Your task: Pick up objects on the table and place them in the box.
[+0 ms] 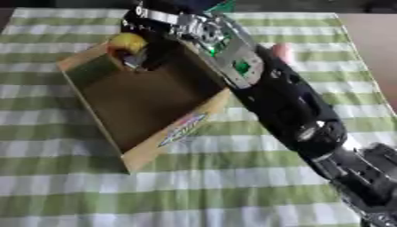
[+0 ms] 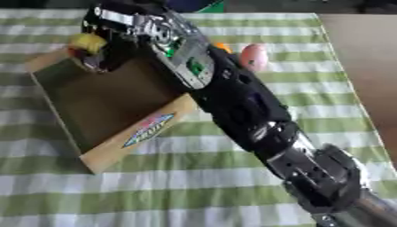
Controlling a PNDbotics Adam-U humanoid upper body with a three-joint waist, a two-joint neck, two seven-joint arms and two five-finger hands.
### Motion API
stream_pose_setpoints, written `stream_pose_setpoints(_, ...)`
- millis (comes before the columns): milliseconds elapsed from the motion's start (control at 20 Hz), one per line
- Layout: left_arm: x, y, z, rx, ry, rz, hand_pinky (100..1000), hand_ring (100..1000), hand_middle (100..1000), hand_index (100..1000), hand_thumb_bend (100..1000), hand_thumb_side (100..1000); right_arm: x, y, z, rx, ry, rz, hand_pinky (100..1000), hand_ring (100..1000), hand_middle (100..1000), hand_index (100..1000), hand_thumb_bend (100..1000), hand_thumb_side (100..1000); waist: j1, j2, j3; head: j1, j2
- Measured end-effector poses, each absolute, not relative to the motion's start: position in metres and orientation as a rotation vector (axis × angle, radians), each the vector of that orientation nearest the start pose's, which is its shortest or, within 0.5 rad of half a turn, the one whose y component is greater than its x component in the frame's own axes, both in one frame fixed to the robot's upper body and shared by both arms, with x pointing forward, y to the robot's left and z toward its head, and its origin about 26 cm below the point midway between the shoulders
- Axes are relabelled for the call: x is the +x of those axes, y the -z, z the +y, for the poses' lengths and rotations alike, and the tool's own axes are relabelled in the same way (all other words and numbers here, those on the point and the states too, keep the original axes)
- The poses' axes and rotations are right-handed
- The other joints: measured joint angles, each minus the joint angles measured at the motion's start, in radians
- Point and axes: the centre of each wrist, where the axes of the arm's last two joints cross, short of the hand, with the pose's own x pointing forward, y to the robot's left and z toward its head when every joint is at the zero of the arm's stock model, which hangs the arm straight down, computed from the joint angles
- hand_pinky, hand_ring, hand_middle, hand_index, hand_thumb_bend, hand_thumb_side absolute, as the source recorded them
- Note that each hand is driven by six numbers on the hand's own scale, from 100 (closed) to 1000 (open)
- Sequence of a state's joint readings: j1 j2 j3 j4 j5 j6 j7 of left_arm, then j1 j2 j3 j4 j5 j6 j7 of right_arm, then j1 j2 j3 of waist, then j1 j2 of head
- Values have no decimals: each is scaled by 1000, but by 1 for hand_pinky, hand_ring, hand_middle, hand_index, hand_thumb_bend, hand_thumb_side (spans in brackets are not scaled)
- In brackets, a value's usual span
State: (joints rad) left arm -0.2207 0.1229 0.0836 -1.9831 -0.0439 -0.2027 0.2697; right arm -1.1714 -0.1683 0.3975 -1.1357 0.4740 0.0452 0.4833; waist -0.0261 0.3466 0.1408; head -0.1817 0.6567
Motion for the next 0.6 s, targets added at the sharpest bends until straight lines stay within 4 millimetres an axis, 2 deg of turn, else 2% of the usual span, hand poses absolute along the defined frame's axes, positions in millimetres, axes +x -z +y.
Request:
stream_pose_setpoints(300,295,-163,257,265,-181,-2407,565,693,677,781,100,985,450,-251,-54,-341,-1618,-1756,617,541,313,572,100,250,0,3,-2,3,-7)
stream_pose_setpoints(350,295,-163,257,265,-181,-2407,565,693,676,780,100,985,451,-248,-53,-353,-1626,-1753,625,576,366,610,100,252,0,3,-2,3,-7)
stream_pose_setpoints(450,295,-163,257,265,-181,-2407,565,693,676,780,100,985,453,-242,-53,-371,-1650,-1733,634,597,402,643,100,261,0,4,-4,4,-7)
stream_pose_setpoints(500,295,-163,257,265,-181,-2407,565,693,676,779,100,985,454,-239,-53,-377,-1669,-1719,645,627,457,698,100,275,0,4,-4,4,-7)
stream_pose_setpoints(600,295,-163,257,265,-181,-2406,565,693,676,779,100,985,456,-235,-54,-392,-1713,-1687,662,678,531,774,100,356,1,4,-5,4,-7)
